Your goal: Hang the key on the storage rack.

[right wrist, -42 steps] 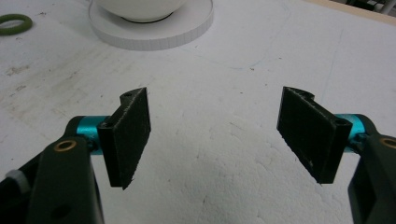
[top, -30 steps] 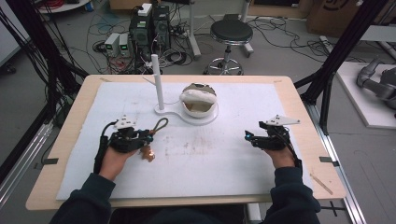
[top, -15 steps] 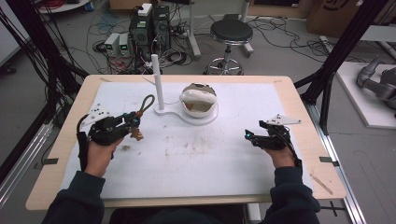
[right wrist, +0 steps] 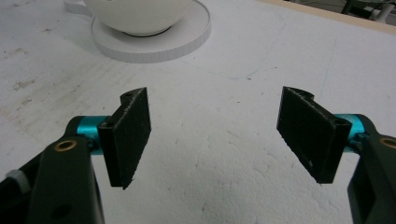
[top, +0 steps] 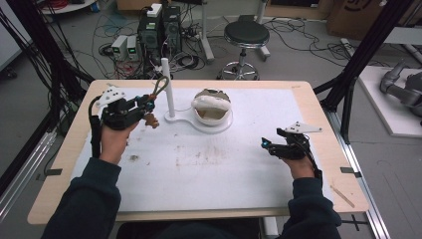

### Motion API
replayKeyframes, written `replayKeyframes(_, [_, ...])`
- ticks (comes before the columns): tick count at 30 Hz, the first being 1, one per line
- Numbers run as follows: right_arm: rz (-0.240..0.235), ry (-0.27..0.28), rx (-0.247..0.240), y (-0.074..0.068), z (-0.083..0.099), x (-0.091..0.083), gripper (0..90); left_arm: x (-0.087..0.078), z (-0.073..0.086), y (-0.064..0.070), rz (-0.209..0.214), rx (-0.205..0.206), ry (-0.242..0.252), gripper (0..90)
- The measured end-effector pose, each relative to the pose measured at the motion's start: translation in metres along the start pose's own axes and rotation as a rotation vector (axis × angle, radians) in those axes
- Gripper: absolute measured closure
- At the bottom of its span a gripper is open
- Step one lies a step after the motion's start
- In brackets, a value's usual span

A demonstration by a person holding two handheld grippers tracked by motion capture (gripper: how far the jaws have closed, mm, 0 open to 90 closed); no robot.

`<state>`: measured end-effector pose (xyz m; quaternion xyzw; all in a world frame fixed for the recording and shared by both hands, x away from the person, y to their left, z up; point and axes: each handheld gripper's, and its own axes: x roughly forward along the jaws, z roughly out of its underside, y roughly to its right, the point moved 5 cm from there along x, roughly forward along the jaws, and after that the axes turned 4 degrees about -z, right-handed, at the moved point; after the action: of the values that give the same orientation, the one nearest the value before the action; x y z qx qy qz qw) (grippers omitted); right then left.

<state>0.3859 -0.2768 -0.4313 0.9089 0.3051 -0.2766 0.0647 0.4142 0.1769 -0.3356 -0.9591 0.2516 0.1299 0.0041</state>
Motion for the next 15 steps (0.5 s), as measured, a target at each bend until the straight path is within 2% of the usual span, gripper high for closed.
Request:
replayKeyframes(4, [-0.001,-0.003,-0.006,0.001,0.0,0.001,26.2,0.01,0.003,-0.005,-0.034,-0.003,-0.038,71.2])
replayKeyframes(5, [-0.002,-0.004,-0.004,0.0,0.001,0.001,26.2,0.014,0.006,-0.005,-0.041,0.005,-0.066,71.2])
replayKeyframes(15, [0.006,-0.01,0.001,0.001,0.001,0.002,26.2,0.024,0.013,-0.002,-0.039,0.024,-0.105,71.0])
